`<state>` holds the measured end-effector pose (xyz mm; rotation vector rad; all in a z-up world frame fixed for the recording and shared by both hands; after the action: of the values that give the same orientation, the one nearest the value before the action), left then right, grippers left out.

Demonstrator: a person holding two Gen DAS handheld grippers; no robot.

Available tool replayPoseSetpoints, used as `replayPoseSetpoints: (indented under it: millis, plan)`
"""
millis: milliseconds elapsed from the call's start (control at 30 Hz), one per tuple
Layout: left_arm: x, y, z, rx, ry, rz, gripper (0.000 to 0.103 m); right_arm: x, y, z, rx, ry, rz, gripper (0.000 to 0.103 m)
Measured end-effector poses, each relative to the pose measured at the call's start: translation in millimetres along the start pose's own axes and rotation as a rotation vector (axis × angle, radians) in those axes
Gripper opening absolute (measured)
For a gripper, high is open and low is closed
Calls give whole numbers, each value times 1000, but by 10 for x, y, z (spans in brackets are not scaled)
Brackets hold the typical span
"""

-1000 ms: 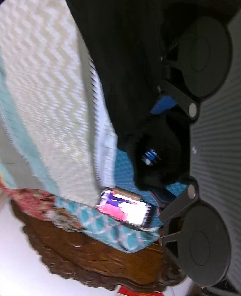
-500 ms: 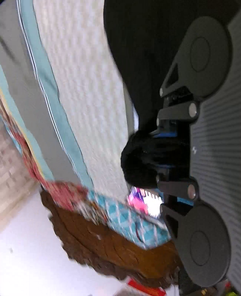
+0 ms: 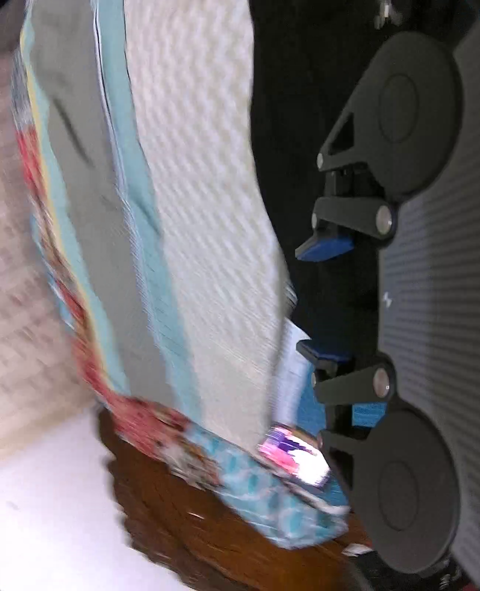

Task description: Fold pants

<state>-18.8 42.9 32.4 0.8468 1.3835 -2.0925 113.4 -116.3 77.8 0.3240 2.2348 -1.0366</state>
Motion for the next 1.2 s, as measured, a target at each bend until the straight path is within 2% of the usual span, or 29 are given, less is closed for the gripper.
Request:
replayPoseSetpoints:
  millis: [67, 100, 200, 267, 333, 400, 500, 567, 600, 633, 700, 733, 767, 833, 933, 967, 1067, 1133, 1200]
  plan:
    - [53, 139, 55, -44, 42, -31, 47, 116, 373, 64, 38, -38, -84, 40]
    - [85, 200, 90, -73, 74, -43, 47, 182, 580, 180, 89, -53, -115, 17]
    - [155, 249, 145, -111, 127, -30, 48, 49, 602, 398, 60, 133, -92, 9]
    - [162, 208, 130, -99, 118, -27, 49, -30, 405, 322, 36, 100, -17, 21]
    - [170, 195, 96, -86, 104, -26, 49, -64, 162, 299, 45, 79, 71, 55]
    - [168, 174, 99, -84, 98, -25, 49, -38, -3, 436, 74, 96, 106, 66]
    - [167, 163, 106, -82, 98, -25, 49, 108, 64, 601, 109, 131, 46, 73]
    - [165, 160, 107, -82, 98, -26, 49, 210, 205, 666, 92, 200, -9, 75]
    - [164, 155, 111, -87, 97, -27, 49, 255, 296, 658, 47, 240, -44, 68]
    - [161, 140, 115, -91, 90, -27, 49, 265, 335, 606, 53, 236, -59, 61]
    - [132, 139, 107, -94, 77, -21, 49, 183, 336, 434, 56, 159, -42, 47]
    - [120, 129, 105, -95, 70, -16, 49, 102, 286, 365, 14, 146, -18, 39]
    - [103, 129, 108, -99, 65, -10, 49, 22, 240, 304, -25, 124, 16, 38]
    - [68, 185, 136, -117, 66, -17, 50, -62, 196, 186, -23, 6, 72, 37]
    - [79, 378, 296, -201, 146, -42, 50, 15, 406, 229, 112, -124, 39, 38]
    - [101, 424, 364, -228, 188, -38, 51, 82, 519, 330, 162, -122, 13, 39]
    - [154, 455, 488, -271, 260, -22, 52, 117, 452, 563, 129, 24, 40, 48]
    - [120, 420, 454, -248, 242, -34, 52, 104, 386, 521, 128, 46, 56, 54]
    - [35, 351, 363, -206, 182, -57, 53, 85, 235, 440, 117, 57, 108, 54]
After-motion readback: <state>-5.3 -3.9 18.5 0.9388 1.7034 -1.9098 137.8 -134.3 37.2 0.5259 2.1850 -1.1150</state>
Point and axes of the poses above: each gripper's, at about its wrist camera, not at the fingertips, and y roughly the way its jaws point, z to its right, x to its underside, the point moved 2 cm from there along y, roughly the way its jaws point, and after that the axes turned 3 degrees about z, right-handed, at the moved point
